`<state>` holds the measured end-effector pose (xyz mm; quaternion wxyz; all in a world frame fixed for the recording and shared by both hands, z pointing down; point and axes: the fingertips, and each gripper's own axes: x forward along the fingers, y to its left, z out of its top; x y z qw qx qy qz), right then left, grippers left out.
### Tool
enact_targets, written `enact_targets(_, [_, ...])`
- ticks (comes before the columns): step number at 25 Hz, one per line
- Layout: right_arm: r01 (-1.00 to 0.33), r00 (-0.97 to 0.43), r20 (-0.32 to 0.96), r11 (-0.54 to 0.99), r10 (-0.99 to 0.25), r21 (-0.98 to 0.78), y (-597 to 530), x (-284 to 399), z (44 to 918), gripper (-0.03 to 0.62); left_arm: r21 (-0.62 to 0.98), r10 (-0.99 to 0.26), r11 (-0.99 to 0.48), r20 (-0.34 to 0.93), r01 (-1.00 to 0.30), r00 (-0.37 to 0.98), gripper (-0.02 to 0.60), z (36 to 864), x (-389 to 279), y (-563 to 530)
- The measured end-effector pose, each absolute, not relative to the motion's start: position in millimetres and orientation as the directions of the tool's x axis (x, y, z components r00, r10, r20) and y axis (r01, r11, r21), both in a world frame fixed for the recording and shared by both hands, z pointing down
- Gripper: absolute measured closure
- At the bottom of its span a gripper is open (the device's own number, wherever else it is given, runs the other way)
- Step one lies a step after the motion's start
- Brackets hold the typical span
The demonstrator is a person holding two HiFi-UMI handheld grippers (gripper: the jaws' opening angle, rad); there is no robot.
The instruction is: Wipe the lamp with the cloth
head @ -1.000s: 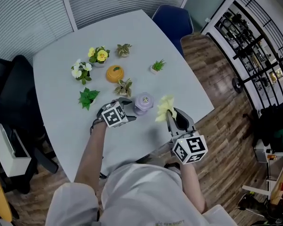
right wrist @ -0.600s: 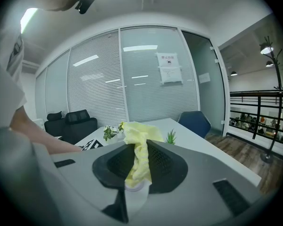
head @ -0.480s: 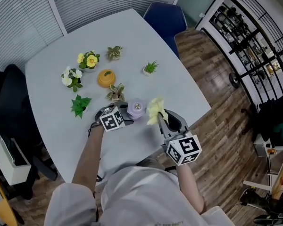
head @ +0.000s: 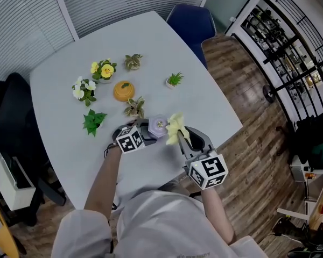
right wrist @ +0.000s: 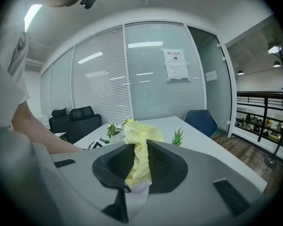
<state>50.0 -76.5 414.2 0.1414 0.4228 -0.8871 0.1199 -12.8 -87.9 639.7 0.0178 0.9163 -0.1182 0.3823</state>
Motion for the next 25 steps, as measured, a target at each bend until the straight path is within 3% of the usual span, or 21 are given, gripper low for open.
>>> enact_targets(25, [-0.747, -0.611, 0.416, 0.664, -0.674, -0.021, -86, 11, 447, 0.519, -0.069, -0.207, -0.972, 0.698, -0.224, 0.686, 0.265, 641, -13, -90])
